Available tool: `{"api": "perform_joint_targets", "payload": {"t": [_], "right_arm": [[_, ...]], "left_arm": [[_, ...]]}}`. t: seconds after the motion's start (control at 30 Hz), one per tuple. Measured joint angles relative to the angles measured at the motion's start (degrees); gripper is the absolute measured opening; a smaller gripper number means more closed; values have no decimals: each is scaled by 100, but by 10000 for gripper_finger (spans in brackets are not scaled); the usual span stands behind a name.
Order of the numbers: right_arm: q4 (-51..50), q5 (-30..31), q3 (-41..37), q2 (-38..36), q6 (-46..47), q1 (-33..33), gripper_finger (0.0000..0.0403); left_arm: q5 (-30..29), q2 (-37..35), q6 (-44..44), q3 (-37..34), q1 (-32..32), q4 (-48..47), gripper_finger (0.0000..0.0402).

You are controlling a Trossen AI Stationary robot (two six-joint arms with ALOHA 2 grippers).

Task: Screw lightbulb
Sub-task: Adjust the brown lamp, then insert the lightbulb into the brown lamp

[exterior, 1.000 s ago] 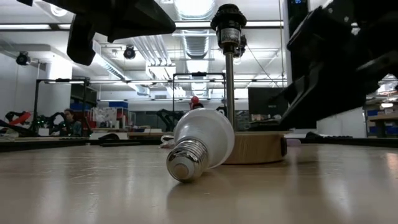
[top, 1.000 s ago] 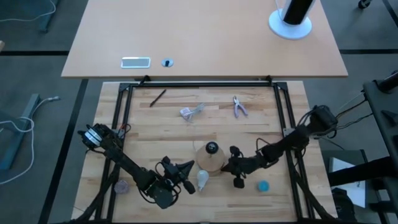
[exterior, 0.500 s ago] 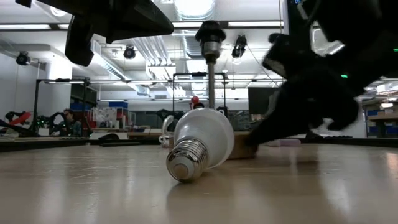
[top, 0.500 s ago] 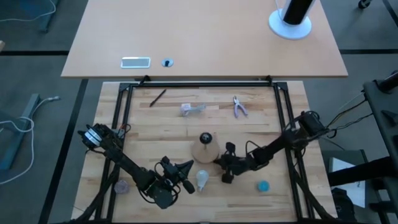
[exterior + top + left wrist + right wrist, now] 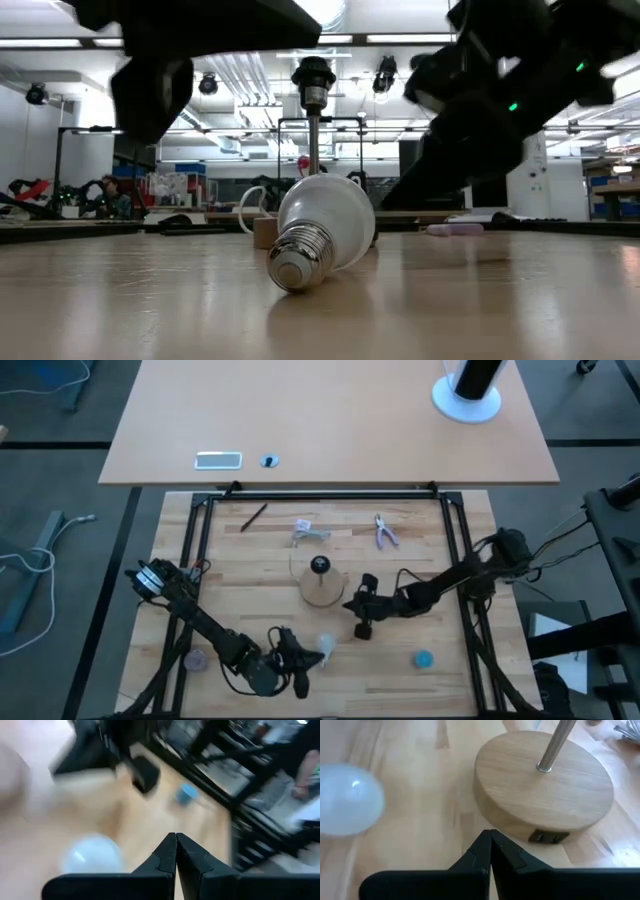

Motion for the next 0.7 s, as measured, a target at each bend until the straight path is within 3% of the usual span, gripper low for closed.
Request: {"api": "perform_joint_targets", "payload": {"t": [0.23, 0.5, 0.6, 0.7], "right_arm": [[-1756, -18, -44, -1451, 11, 262, 0], [-3611, -82, -52, -2826, 185, 284, 0], [-3649, -452, -106, -3074, 138, 305, 0], [-3031, -961, -313, -3052, 24, 416, 0]], "left_arm": [[725, 2, -968, 218, 10, -730, 24], [909, 2, -2311, 455, 101, -2046, 115], [894, 2, -2334, 535, 117, -2406, 147], [890, 0, -2318, 570, 129, -2533, 169]]}}
